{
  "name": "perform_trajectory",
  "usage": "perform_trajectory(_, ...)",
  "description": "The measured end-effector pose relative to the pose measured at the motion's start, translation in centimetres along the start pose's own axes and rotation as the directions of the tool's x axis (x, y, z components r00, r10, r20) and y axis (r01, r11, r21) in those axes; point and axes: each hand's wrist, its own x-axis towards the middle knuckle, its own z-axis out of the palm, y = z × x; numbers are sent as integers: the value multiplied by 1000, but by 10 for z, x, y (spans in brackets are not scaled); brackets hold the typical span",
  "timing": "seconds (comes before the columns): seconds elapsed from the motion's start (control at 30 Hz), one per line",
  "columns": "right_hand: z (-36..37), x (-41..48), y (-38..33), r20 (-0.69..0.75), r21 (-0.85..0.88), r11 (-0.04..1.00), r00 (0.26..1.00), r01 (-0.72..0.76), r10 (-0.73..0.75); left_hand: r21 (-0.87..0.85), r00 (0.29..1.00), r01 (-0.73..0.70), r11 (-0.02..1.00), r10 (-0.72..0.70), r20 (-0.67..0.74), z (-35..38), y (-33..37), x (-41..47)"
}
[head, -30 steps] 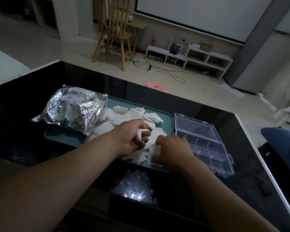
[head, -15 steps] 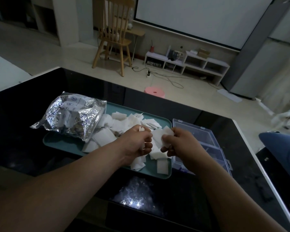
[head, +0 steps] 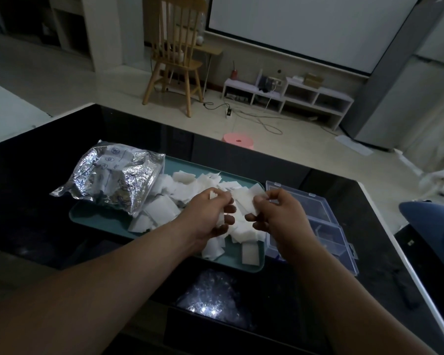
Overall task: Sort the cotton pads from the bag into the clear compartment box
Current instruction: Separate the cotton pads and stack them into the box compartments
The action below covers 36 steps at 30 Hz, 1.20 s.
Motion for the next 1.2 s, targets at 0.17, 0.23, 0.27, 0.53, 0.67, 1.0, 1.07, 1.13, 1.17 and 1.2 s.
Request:
perform_trajectory(0.17,3,-1,5,44,131,986,994,-105,100,55,995,-2,999,-3,95,2,0,-4)
perform_trajectory(0.23,5,-1,5,83,208,963,984,-172,158,68,996,-21,997,15,85,1,0,-4)
perform_trajectory(0.27,6,-2,3,105,262,941,975,-216,195,66,997,-28,997,23,72,1,0,-3)
perform_trajectory(0.53,2,0,-2,182,420,844,942,-335,283,56,997,-55,997,53,52,-1,1,-1)
perform_trajectory(0.67,-11,8,-5,85,340,915,976,-218,200,158,996,-88,983,87,18,-3,3,1)
perform_trajectory(1.0,-22,12,-7,266,-99,989,955,-111,134,232,985,-81,969,43,165,-6,7,-1)
perform_trajectory(1.07,-26,12,-10,327,-57,992,937,-110,123,230,986,-76,970,39,161,-8,8,-1)
perform_trajectory(1.13,-30,11,-13,382,-104,991,916,-87,121,249,984,-69,966,25,175,-10,10,-2)
perform_trajectory(1.17,-31,10,-15,398,-156,985,909,-69,126,268,980,-65,961,12,198,-11,11,-2)
perform_trajectory(1.2,-30,10,-15,397,-218,975,908,-48,133,294,974,-65,954,-4,227,-10,11,-3)
